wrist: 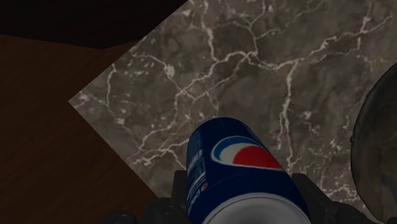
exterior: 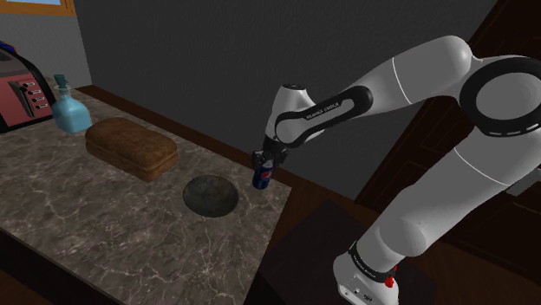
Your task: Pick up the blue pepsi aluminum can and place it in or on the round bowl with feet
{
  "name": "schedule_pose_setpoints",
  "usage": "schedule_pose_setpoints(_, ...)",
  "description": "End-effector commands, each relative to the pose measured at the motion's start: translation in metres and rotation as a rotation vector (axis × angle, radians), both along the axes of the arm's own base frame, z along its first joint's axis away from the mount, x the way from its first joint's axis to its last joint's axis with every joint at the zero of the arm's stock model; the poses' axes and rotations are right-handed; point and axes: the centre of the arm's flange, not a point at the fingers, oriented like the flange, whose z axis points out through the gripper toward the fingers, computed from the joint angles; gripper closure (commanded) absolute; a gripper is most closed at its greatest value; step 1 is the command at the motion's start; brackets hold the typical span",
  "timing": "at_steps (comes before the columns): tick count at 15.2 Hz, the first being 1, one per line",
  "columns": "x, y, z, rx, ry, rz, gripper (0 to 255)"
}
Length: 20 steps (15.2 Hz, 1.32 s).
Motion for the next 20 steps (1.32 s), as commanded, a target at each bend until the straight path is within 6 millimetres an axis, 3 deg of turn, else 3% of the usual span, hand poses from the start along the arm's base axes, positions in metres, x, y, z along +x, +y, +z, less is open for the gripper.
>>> schedule_pose_setpoints(1, 0.000, 0.000, 0.011, 0.000, 0.000, 0.000, 255)
schedule_pose_setpoints(18, 0.000, 0.000, 0.100, 0.000, 0.000, 0.000, 255)
schedule_pose_setpoints(20, 0.006, 0.026, 0.103, 0.000, 0.000, 0.000, 255)
